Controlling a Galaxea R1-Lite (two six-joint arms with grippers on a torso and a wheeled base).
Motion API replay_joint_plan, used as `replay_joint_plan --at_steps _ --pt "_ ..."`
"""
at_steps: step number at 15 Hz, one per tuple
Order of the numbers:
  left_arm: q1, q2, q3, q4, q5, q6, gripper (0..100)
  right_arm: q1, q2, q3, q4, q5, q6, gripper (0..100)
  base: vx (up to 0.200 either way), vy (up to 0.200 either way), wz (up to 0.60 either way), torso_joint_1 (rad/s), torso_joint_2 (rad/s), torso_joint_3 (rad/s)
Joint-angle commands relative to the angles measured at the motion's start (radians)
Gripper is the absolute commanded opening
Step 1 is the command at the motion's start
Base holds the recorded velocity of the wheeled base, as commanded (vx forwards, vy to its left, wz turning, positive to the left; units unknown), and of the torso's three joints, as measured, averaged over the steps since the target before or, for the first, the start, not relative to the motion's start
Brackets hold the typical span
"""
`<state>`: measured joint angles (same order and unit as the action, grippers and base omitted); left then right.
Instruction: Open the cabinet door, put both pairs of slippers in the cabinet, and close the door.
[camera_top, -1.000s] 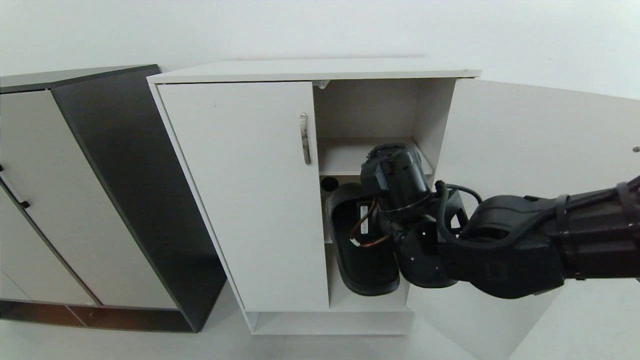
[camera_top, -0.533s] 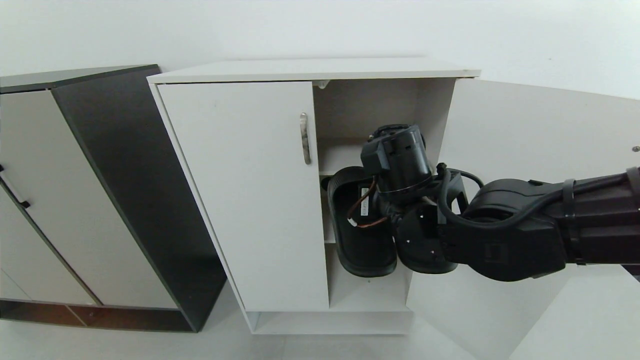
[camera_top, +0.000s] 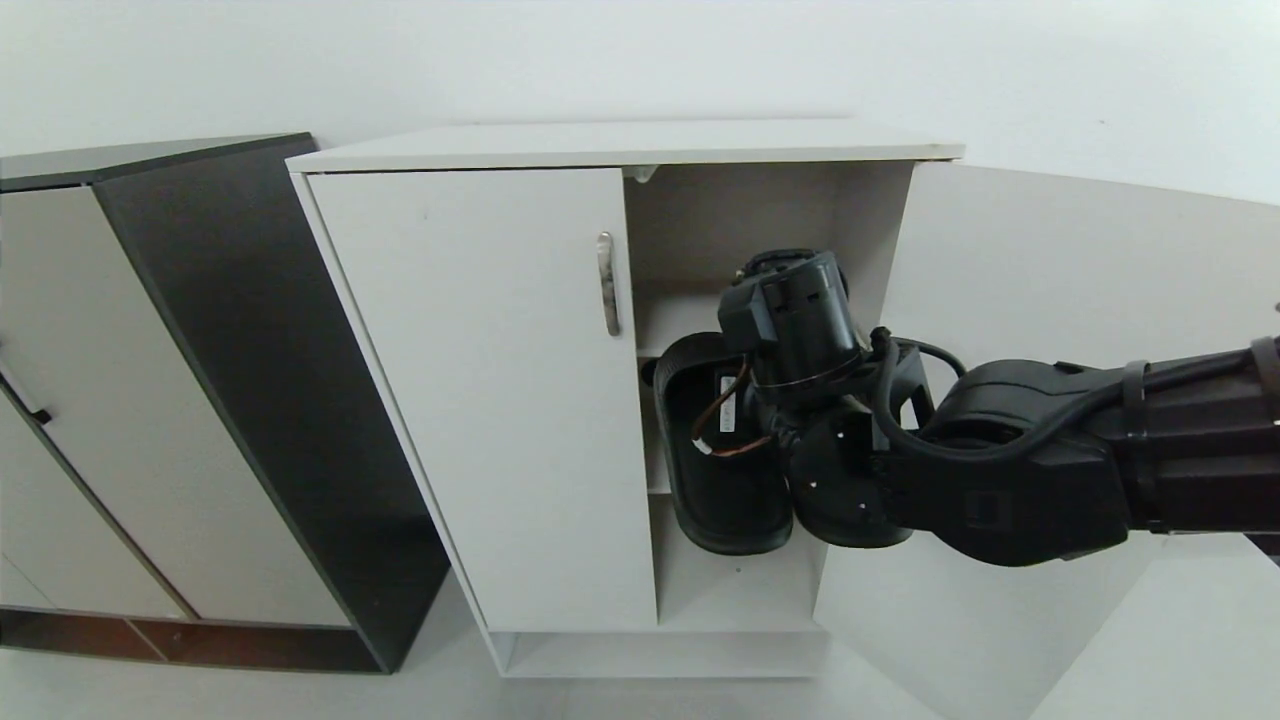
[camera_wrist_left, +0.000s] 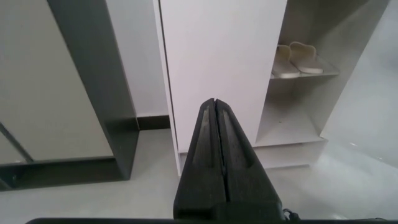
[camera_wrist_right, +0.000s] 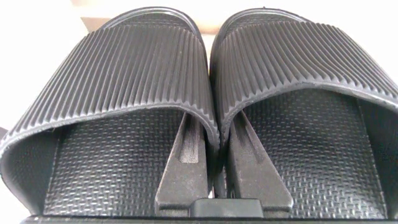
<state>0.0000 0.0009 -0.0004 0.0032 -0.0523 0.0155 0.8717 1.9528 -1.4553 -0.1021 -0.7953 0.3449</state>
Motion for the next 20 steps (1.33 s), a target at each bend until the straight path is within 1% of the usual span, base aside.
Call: replay_joint_plan --at_steps 1,6,10,13,15,18,20 --pt "0.000 0.001 0.000 0.000 0.000 0.000 0 -0.003 0.000 -0.003 -0.001 -0.001 -0.009 0 0.200 0.000 0.00 0.012 0.00 0.002" --pt "0.000 -0.001 0.000 0.001 0.000 0.000 0 -0.010 0.005 -0.025 0.001 0.001 -0.018 0 0.200 0.000 0.00 0.002 0.01 0.000" --pt "0.000 -0.001 -0.001 0.000 0.000 0.000 0 -0.013 0.020 -0.016 0.002 -0.002 -0.026 0 0.200 0.000 0.00 0.002 0.00 0.004" --pt "0.000 -0.001 0.000 0.000 0.000 0.000 0 -0.013 0.031 -0.017 -0.001 -0.002 -0.029 0 0.000 0.000 0.00 0.000 0.00 0.000" --pt "0.000 -0.001 0.000 0.000 0.000 0.000 0 -0.028 0.052 -0.037 -0.002 -0.001 -0.030 0 0.000 0.000 0.00 0.000 0.00 0.000" --pt "0.000 0.001 0.000 0.000 0.000 0.000 0 -0.068 0.123 -0.122 0.002 0.001 -0.035 0 0.000 0.000 0.00 0.000 0.00 0.000" --pt "0.000 0.001 0.000 0.000 0.000 0.000 0 -0.092 0.167 -0.186 0.005 0.005 -0.061 0 0.000 0.000 0.00 0.000 0.00 0.000"
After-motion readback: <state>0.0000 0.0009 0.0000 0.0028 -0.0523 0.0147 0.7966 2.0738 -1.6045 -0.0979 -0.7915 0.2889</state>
